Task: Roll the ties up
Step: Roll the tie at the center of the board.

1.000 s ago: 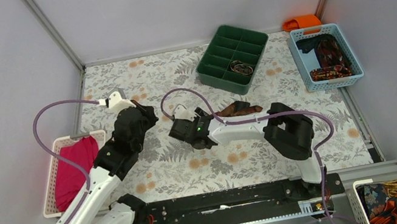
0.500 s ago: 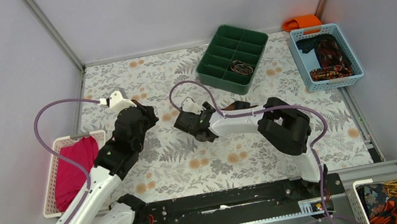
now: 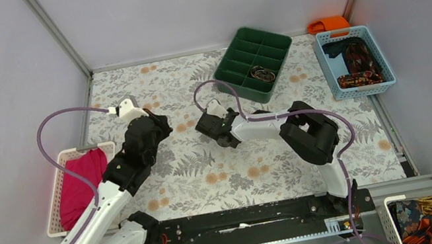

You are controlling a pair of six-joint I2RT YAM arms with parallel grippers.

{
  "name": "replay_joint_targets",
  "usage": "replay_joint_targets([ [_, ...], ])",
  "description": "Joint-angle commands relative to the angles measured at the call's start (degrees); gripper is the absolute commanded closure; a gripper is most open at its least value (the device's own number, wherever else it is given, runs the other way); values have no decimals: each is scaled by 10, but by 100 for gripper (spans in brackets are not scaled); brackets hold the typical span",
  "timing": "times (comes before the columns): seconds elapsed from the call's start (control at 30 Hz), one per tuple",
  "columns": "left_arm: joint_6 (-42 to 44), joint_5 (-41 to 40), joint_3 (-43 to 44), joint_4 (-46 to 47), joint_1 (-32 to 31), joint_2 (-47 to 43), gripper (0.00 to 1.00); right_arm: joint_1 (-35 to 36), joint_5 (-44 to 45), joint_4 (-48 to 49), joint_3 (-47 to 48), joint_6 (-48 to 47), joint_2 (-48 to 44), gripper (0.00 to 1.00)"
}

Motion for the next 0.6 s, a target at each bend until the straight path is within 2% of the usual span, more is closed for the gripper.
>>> replay_joint_targets([
  [0.0, 13, -10, -7, 24, 2, -1, 100, -19, -35, -8, -4, 37, 31, 51],
  [0.17, 9, -10, -7, 21, 3, 14, 100, -21, -95, 33, -25, 40, -6, 57],
  [0.47, 11, -13, 1, 8, 7, 13, 100, -21, -365, 118, -69, 93, -76, 58],
  [0.57, 14, -11, 1, 8, 7, 10, 100, -22, -408, 149, -90, 115, -86, 58],
])
